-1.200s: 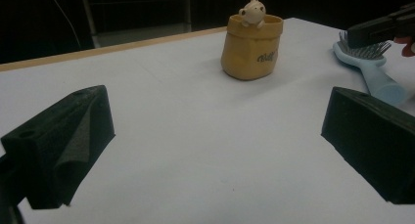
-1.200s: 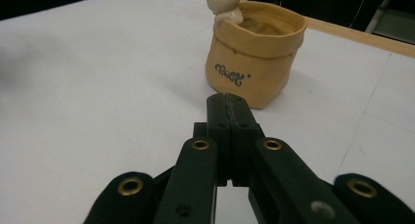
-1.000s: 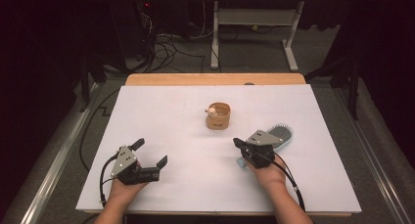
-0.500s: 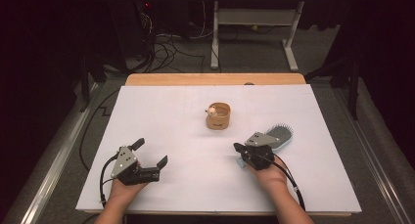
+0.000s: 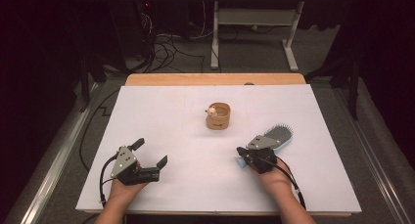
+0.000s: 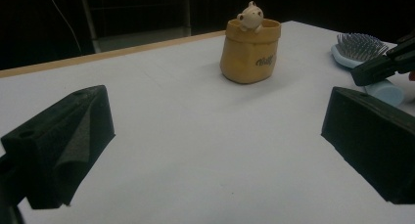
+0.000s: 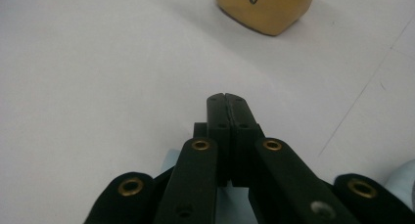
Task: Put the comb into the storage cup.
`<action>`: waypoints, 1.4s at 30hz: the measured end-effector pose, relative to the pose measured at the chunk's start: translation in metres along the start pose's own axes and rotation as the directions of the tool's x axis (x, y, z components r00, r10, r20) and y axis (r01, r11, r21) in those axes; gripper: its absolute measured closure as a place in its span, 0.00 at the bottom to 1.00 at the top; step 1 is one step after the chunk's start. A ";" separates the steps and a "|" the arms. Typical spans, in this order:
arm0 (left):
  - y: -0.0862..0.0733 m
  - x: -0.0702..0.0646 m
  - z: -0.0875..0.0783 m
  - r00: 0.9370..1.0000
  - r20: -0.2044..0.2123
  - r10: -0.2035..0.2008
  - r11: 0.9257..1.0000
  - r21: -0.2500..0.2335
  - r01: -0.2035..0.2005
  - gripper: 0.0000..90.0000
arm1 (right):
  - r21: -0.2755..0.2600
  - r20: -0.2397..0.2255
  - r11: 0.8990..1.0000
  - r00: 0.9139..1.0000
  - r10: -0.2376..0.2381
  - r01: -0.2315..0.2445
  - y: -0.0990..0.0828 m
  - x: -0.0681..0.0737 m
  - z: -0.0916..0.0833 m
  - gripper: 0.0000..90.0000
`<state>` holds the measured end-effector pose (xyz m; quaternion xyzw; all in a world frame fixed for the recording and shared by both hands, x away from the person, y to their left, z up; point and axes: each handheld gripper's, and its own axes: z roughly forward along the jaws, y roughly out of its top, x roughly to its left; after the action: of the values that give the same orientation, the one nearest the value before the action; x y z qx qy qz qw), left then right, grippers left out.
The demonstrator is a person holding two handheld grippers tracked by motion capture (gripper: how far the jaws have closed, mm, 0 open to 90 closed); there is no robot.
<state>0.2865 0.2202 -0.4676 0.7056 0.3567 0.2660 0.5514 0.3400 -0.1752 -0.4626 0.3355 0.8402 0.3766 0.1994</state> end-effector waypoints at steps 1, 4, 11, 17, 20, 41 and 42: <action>0.000 0.000 0.000 1.000 0.000 -0.001 1.000 -0.001 0.001 0.00 | 0.006 0.002 1.000 1.000 -0.003 0.003 0.000 0.001 0.000 1.00; 0.000 0.000 0.000 1.000 0.000 -0.002 1.000 -0.002 0.002 0.00 | 0.011 -0.002 1.000 1.000 -0.009 0.009 -0.001 0.000 -0.002 1.00; 0.000 0.001 0.000 1.000 0.001 -0.005 1.000 -0.002 0.005 0.00 | 0.016 -0.019 1.000 1.000 -0.011 0.011 -0.003 0.000 -0.010 1.00; 0.000 0.001 -0.001 1.000 -0.002 -0.005 1.000 -0.006 0.005 0.00 | 0.030 -0.027 0.999 1.000 -0.011 0.012 -0.005 -0.001 -0.015 1.00; 0.000 0.001 -0.002 1.000 -0.007 -0.002 1.000 -0.008 0.002 0.00 | 0.033 -0.029 0.999 1.000 -0.013 0.014 -0.006 -0.002 -0.017 1.00; 0.000 0.002 -0.003 1.000 -0.007 -0.006 1.000 -0.012 0.006 0.00 | 0.067 -0.068 0.997 0.997 -0.021 0.025 -0.017 -0.004 -0.033 1.00; 0.000 0.002 -0.002 1.000 -0.007 -0.005 1.000 -0.011 0.004 0.00 | 0.067 -0.070 0.997 0.997 -0.022 0.026 -0.017 -0.004 -0.034 1.00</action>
<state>0.2856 0.2229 -0.4673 0.7010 0.3587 0.2690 0.5546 0.3158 -0.2039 -0.4535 0.3186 0.8628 0.3570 0.1633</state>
